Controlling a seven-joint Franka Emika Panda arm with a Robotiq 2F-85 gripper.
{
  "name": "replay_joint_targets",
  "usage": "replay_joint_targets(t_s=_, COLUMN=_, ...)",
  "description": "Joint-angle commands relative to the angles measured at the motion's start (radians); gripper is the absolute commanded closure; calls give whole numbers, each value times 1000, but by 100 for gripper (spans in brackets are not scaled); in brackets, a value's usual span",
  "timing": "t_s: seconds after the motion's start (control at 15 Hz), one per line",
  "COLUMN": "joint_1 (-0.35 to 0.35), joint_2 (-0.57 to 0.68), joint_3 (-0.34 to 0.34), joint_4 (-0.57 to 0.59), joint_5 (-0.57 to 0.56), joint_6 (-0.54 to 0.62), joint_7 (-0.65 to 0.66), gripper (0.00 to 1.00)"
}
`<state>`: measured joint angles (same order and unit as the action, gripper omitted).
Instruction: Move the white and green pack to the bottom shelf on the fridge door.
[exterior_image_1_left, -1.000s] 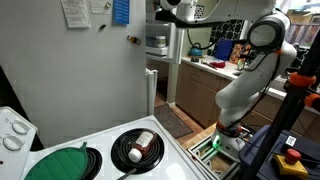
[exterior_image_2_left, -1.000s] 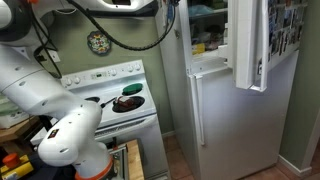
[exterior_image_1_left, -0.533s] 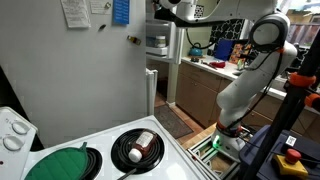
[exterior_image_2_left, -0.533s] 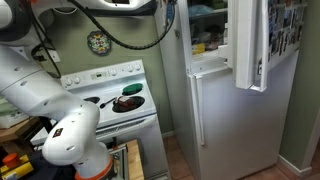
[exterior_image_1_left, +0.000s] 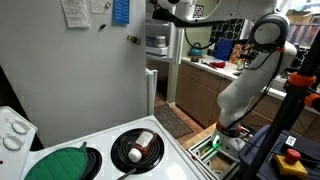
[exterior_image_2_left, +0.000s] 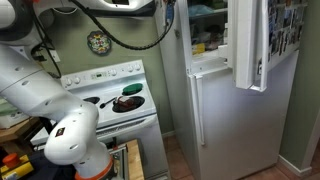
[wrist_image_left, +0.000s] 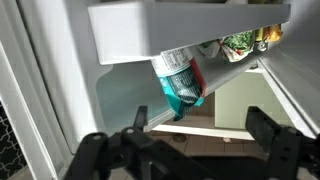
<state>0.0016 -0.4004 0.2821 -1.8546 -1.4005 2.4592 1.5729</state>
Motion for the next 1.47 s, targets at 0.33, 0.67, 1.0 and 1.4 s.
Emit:
replay_joint_targets(t_s=0.33, joint_1=43, joint_2=11, joint_3=-29, joint_4=12, joint_5=-19, joint_6=-15, joint_7=3, gripper=0)
replay_joint_targets(t_s=0.67, joint_1=38, joint_2=23, joint_3=-41, joint_4=38, joint_5=-65, joint_6=-12, joint_7=17, gripper=0)
replay_joint_targets(t_s=1.0, joint_1=47, joint_2=60, joint_3=-54, joint_4=59, joint_5=-87, joint_6=-6, joint_7=29, gripper=0)
replay_joint_targets(t_s=1.4, joint_1=48, joint_2=109, joint_3=-62, joint_4=108, joint_5=-154, joint_6=-10, joint_7=78, gripper=0)
